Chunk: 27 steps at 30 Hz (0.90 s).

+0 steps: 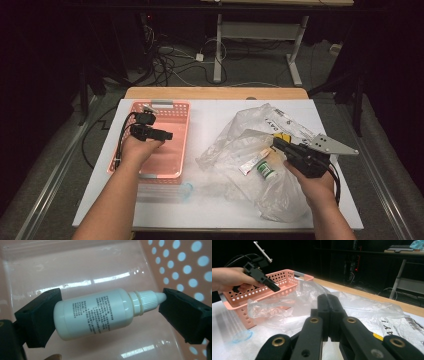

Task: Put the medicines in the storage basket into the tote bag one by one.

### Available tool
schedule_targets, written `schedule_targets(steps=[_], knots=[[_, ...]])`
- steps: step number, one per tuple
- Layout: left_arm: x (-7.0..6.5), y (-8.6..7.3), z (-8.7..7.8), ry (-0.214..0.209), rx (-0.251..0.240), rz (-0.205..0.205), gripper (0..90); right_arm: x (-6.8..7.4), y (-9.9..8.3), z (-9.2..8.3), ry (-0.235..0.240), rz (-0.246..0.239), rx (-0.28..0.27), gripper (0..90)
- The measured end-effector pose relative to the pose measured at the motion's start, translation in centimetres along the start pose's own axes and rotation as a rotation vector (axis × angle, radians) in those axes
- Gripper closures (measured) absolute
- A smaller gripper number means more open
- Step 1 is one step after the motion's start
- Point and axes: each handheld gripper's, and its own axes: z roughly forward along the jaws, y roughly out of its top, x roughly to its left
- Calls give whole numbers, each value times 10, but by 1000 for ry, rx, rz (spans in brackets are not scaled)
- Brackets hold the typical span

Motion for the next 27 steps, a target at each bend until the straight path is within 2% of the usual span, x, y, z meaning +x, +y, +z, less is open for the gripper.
schedule_targets(steps=[6,9,14,19,27], knots=[[-7,-12,-13,-3,-20,32,59,-1,-1,1,3,7,6,900],[-11,-18,-21,-28,-47,44,59,0,-2,1,3,10,8,900],[-19,-29,-32,-35,-74,74,59,0,-1,1,4,8,8,900],[-27,-41,-42,-11,-85,119,59,0,-1,1,2,9,7,900],[-33,-58,-49,-6,-105,156,59,0,-2,2,4,5,8,900]])
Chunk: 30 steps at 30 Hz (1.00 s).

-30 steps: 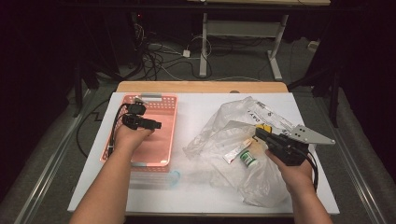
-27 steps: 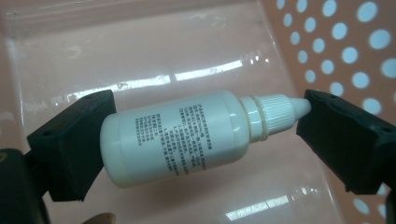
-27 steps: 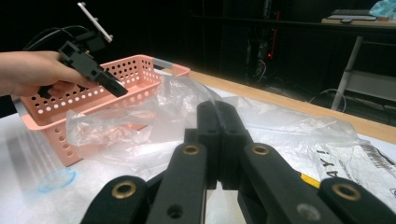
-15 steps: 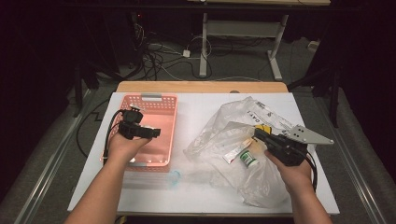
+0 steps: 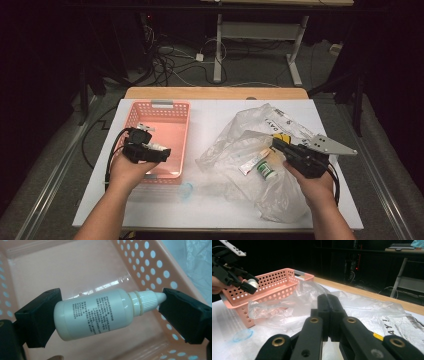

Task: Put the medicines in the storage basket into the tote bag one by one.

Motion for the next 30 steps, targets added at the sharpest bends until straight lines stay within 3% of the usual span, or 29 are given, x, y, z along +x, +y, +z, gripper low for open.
schedule_targets(steps=[10,15,25,30], knots=[[-6,-18,-6,-36,-30,12,59,1,-1,1,-3,-2,8,900],[-17,-24,-12,-61,-58,40,59,1,-1,1,-5,0,10,900],[-55,-28,-29,-133,-134,114,59,1,-2,3,-4,-4,15,900],[-77,-29,-31,-167,-127,173,59,2,-2,3,-4,-5,15,900]])
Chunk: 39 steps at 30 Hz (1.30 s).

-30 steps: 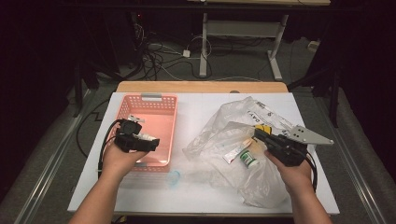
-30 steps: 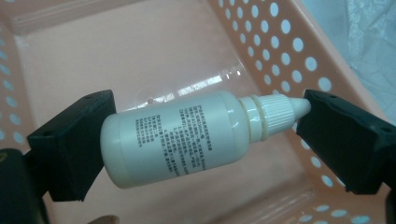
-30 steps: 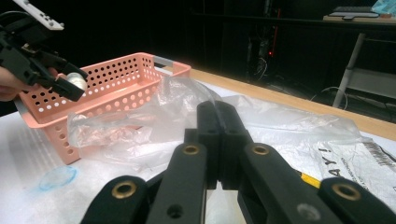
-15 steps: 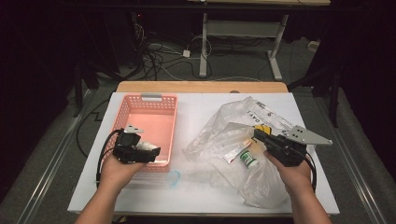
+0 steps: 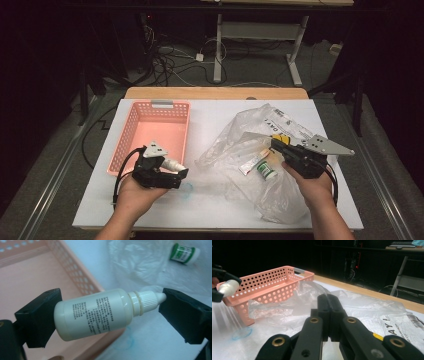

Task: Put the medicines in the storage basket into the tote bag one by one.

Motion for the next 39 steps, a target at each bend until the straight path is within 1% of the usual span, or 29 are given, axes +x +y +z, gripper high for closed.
schedule_targets(steps=[1,2,4,6,7,9,10,12,15,20,23,28,33,35,36,39], knots=[[-5,0,1,-14,0,8,59,0,0,0,0,0,0,900],[-9,0,1,-11,3,21,59,0,0,0,0,0,0,900],[-19,1,3,-39,-5,35,59,0,0,0,0,0,0,900],[-27,2,4,-55,-5,54,59,0,0,0,0,0,0,900],[-31,2,5,-66,-5,60,59,0,0,0,0,0,0,900],[-38,4,7,-77,-4,76,59,0,0,0,0,-1,0,900],[-43,5,8,-96,-5,82,59,0,0,0,1,-1,0,900],[-50,8,10,-109,-8,101,59,0,0,1,4,-3,1,900],[-59,12,16,-129,-4,119,59,1,0,1,5,-3,1,900],[-76,22,34,-165,8,157,59,1,0,0,4,4,0,900],[-85,27,47,-182,14,174,59,0,1,0,4,-3,-8,900],[-98,35,70,-212,26,187,59,0,1,-1,8,-2,-8,900],[-108,43,93,-220,32,197,59,1,2,-2,10,-1,-13,900],[-110,46,102,-208,35,207,59,2,3,-2,9,0,-15,900],[-110,48,107,-207,34,205,59,2,3,-2,12,-1,-15,900],[-109,51,120,-182,36,200,59,3,4,-3,11,1,-19,900]])
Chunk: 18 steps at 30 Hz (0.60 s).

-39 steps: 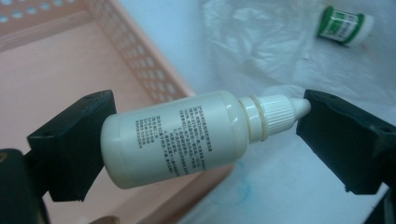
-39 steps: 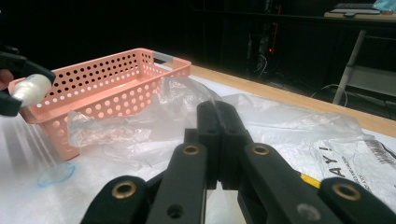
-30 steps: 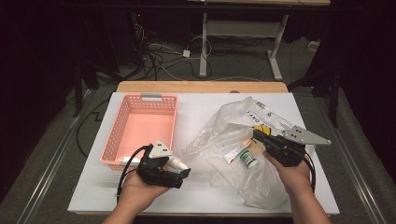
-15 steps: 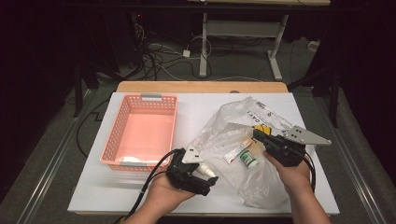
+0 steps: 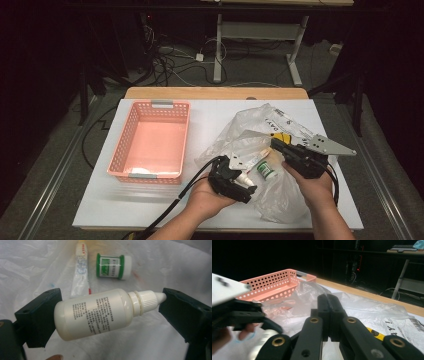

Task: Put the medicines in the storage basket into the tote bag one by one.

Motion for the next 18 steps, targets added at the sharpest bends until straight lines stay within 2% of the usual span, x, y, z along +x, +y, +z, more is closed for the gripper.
schedule_targets(steps=[6,11,12,13,14,15,16,17,18], knots=[[17,7,28,39,8,-50,59,0,1,-1,7,-6,-8,900],[28,14,44,84,-12,-105,59,0,2,-1,5,-5,-10,900],[29,16,47,80,-18,-120,59,0,2,-1,5,-3,-10,900],[32,18,50,77,-16,-111,59,0,2,-2,6,-3,-10,900],[36,21,52,82,-7,-79,59,0,2,-2,5,-3,-11,900],[37,23,56,92,-10,-97,59,0,2,-2,6,-3,-11,900],[40,25,58,111,-14,-93,59,0,2,-2,5,-4,-10,900],[43,27,60,114,-9,-93,59,0,1,-2,6,-5,-10,900],[42,28,63,142,-31,-159,59,0,1,-1,7,-5,-10,900]])
